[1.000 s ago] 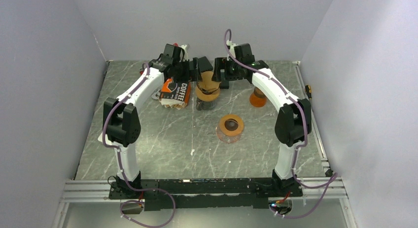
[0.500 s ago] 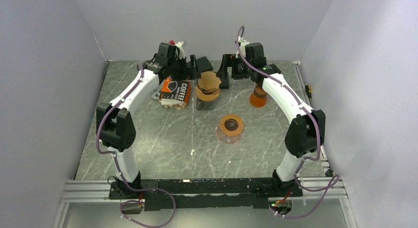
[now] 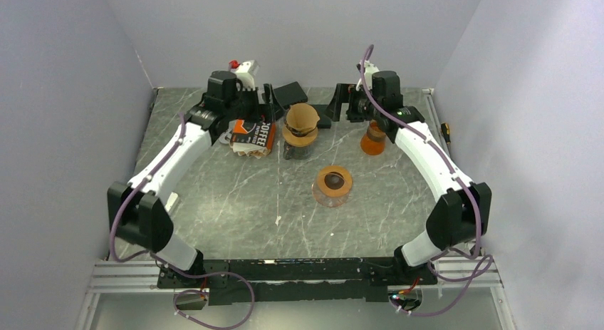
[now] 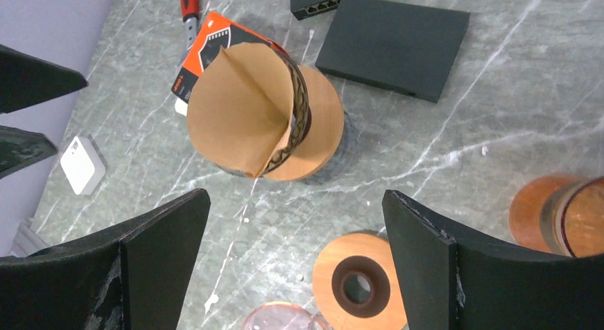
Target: Place the coffee filter in the dripper
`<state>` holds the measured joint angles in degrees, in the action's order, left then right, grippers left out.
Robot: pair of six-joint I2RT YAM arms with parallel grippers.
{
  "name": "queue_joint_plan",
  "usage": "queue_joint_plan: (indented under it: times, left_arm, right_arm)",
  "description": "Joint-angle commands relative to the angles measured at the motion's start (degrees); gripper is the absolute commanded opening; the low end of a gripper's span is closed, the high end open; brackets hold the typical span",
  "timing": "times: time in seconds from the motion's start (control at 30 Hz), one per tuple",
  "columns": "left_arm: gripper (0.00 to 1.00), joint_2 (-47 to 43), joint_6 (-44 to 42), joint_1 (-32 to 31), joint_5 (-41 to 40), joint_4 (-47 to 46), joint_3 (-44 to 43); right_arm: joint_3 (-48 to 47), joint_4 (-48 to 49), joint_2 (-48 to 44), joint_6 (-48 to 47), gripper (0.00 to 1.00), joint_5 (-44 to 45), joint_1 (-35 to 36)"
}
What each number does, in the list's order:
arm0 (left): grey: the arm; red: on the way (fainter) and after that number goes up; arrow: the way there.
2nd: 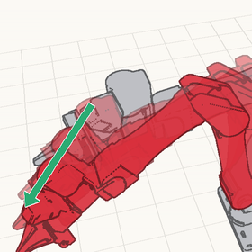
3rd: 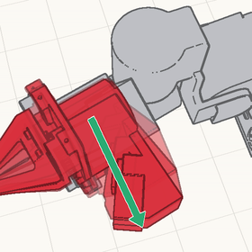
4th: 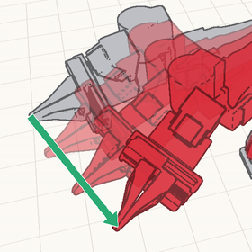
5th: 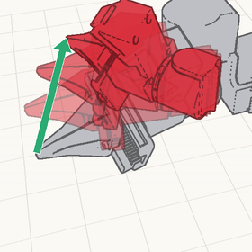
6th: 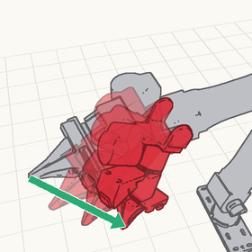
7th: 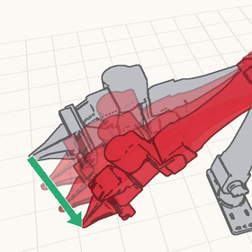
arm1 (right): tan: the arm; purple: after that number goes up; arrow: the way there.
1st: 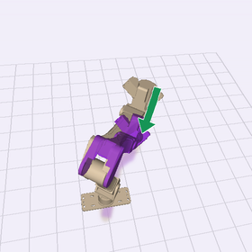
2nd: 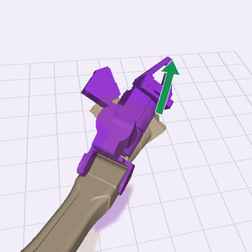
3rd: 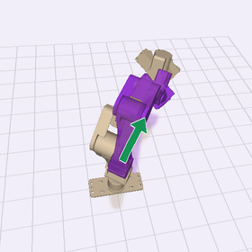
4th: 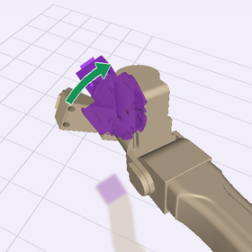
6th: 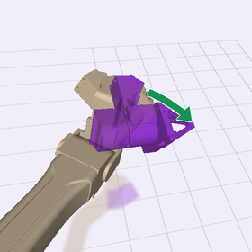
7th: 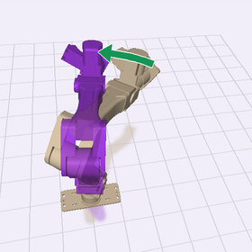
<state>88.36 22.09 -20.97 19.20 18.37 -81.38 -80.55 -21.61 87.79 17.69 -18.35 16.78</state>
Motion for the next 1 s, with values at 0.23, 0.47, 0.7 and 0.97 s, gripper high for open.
queue_joint_plan:
  times: [0.23, 0.47, 0.7, 0.97]
  left_arm:
    - [0.98, -18.50, -1.42, 0.14, -4.48, -11.80, 22.51]
    - [0.98, -23.38, 0.57, 0.14, -2.48, -13.41, 30.75]
    - [0.97, -22.75, 3.07, 0.14, 0.42, -14.14, 34.18]
    - [0.96, -20.61, 3.78, 0.14, 2.70, -13.43, 33.40]
  right_arm:
    - [10.65, 1.64, -8.93, -0.62, 0.98, 1.93, -0.69]
    - [16.73, 1.29, -11.24, -0.28, 0.98, 5.43, -1.19]
    - [16.59, 0.44, -10.64, 1.82, 0.97, 14.83, -4.58]
    - [2.97, -4.56, 0.05, 1.44, 0.98, 21.55, -6.18]
